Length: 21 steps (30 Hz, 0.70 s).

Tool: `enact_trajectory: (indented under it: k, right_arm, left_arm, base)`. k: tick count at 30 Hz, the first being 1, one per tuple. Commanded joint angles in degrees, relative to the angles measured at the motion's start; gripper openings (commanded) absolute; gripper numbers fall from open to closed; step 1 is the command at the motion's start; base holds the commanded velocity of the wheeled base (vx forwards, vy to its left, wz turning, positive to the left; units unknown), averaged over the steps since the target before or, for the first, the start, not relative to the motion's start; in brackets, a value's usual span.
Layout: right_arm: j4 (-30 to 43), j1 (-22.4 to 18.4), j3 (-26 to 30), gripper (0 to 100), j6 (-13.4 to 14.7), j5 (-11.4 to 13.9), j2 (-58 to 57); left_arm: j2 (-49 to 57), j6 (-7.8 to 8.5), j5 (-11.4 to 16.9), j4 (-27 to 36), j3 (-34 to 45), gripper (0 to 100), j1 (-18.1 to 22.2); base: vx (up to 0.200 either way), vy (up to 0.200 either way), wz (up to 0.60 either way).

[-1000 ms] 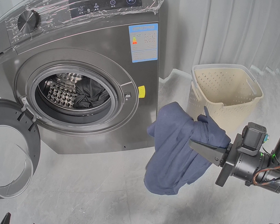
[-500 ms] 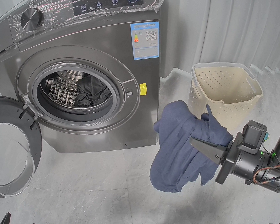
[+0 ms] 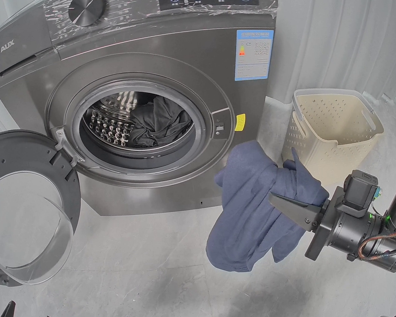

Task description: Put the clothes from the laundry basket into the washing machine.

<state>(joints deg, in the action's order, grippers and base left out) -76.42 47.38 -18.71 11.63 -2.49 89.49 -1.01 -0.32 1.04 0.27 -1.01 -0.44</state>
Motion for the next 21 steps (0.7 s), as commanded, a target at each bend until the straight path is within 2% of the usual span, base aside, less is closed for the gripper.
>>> enact_trajectory:
  k: [1, 14, 21]
  right_arm:
    - [-0.04, -0.10, -0.01, 0, -0.03, 0.03, -0.11]
    - [-0.31, -0.63, -0.01, 0, -0.38, 0.03, -0.28]
    - [-0.39, -0.63, 0.08, 0, -0.38, 0.03, -0.19]
  left_arm:
    - [0.40, -0.03, 0.02, 0.00, 0.84, 100, 0.00]
    - [0.40, -0.03, 0.02, 0.08, 0.84, 100, 0.00]
    - [0.40, -0.03, 0.02, 0.00, 0.84, 100, 0.00]
  base:
    - [0.000, 0.000, 0.00]
    - [0.000, 0.000, 0.00]
    - [0.000, 0.200, 0.00]
